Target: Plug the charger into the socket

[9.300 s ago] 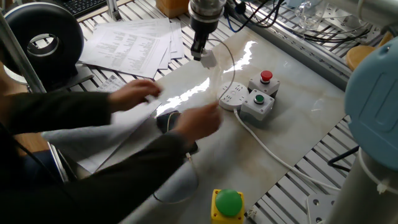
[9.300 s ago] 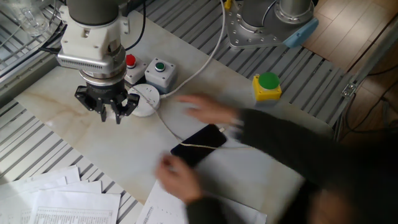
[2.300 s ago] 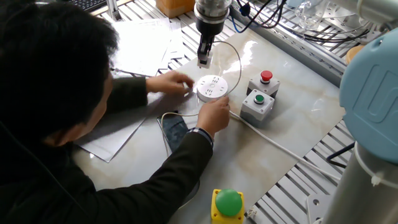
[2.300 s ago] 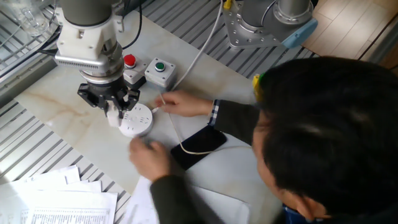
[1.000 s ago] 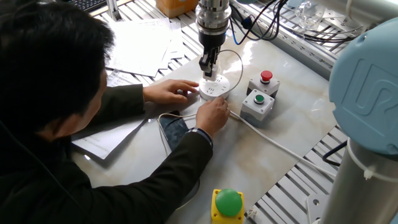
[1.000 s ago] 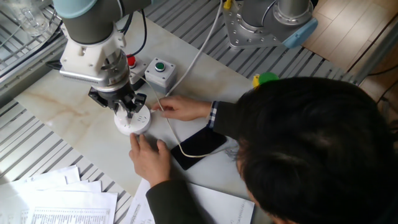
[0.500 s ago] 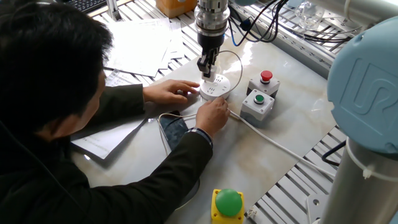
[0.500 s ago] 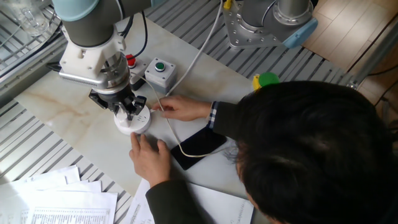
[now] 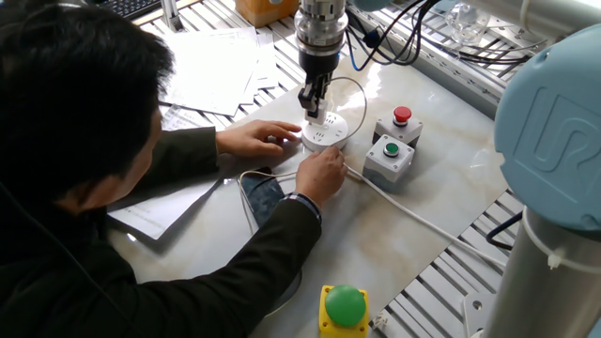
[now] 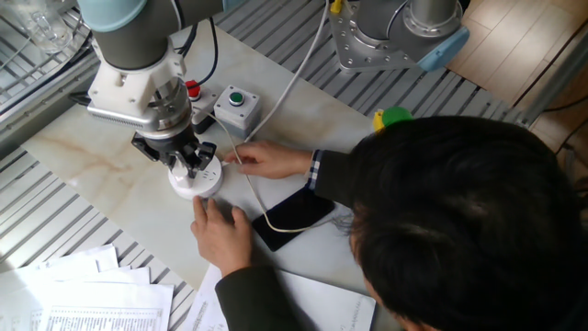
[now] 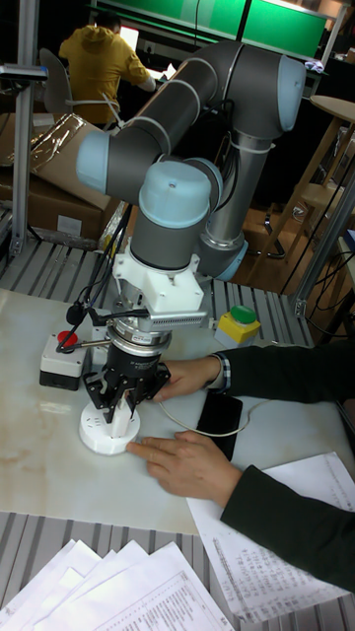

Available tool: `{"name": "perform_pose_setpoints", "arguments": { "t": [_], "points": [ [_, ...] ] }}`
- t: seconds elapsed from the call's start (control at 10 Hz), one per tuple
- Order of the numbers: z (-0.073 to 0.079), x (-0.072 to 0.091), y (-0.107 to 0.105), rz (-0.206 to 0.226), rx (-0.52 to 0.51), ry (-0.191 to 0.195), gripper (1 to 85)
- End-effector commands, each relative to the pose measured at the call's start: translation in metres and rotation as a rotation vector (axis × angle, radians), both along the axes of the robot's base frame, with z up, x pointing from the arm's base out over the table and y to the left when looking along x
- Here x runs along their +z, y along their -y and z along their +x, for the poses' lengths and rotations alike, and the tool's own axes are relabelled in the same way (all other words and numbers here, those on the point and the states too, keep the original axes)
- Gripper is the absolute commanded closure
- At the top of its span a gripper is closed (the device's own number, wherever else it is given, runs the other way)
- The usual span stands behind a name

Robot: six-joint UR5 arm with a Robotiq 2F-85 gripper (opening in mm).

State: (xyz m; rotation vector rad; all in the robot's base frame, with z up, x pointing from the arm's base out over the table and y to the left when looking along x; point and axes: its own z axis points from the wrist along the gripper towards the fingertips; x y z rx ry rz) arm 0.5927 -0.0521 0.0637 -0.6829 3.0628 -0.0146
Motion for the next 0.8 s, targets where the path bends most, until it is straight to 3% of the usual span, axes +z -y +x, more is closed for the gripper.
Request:
{"name": "perform_pose_setpoints", "arguments": {
  "t": [0.0, 0.7],
  "points": [
    [0.0002, 0.0006, -0.0024, 0.015, -0.011, 0.003, 84.7],
    [0.0032, -0.0001, -0.0063, 0.024, -0.019, 0.011, 84.7]
  ]
}}
